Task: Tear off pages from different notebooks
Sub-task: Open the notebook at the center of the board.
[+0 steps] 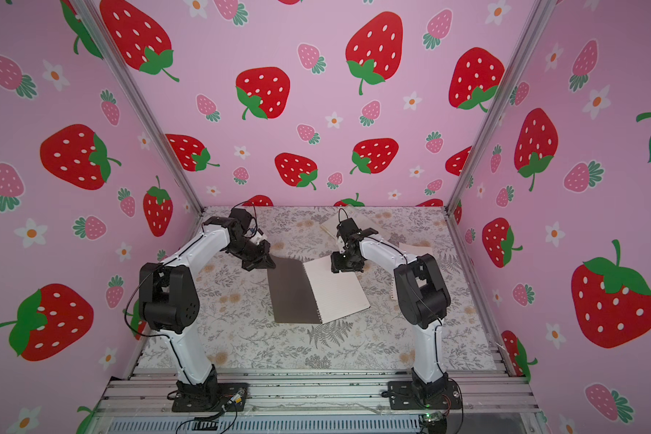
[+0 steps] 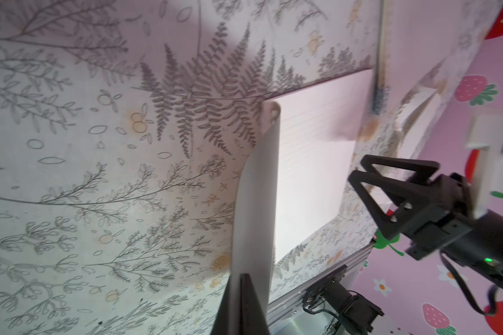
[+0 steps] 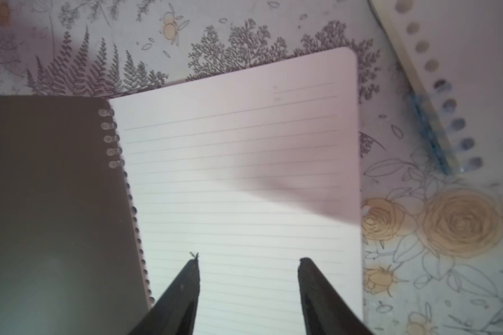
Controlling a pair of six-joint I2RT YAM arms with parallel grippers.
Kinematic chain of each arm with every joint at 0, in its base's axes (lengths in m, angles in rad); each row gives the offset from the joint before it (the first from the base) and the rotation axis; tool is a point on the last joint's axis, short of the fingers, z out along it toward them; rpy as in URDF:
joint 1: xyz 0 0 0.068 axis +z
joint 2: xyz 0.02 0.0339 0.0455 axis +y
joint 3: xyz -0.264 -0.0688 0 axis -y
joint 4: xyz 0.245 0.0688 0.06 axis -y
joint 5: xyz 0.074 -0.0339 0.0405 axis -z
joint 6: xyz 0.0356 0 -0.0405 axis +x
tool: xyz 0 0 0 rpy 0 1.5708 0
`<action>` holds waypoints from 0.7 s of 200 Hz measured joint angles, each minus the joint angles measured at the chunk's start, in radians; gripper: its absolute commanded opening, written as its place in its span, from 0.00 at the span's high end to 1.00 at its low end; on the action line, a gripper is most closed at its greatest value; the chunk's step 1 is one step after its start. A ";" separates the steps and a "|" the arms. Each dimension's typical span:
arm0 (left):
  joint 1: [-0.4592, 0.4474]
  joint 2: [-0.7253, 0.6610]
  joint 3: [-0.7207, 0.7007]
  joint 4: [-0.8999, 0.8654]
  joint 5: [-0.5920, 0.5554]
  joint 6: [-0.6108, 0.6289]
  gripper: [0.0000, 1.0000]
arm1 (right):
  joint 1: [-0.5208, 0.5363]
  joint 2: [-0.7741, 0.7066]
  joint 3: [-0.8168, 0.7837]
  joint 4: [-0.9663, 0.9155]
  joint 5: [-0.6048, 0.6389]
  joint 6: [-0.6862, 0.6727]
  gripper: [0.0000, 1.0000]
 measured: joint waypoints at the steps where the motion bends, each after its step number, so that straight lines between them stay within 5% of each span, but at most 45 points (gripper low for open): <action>1: 0.000 0.001 -0.001 -0.001 -0.003 0.001 1.00 | 0.000 0.000 0.000 0.000 0.001 0.001 0.36; 10: -0.001 0.017 -0.011 -0.015 -0.041 0.006 0.96 | -0.003 0.000 0.000 -0.007 0.011 0.002 0.35; 47: -0.005 0.086 -0.023 -0.076 -0.186 0.003 0.36 | -0.006 0.018 0.000 -0.025 0.028 0.006 0.33; 81: -0.003 0.076 -0.012 -0.100 -0.254 -0.010 0.32 | -0.006 0.055 0.000 -0.037 0.032 0.007 0.33; 120: -0.005 0.023 0.053 -0.124 -0.508 -0.040 0.32 | -0.006 0.063 0.001 -0.040 0.044 0.010 0.32; 140: -0.006 -0.039 0.071 -0.077 -0.532 -0.040 0.32 | -0.006 0.061 0.000 -0.039 0.066 0.009 0.31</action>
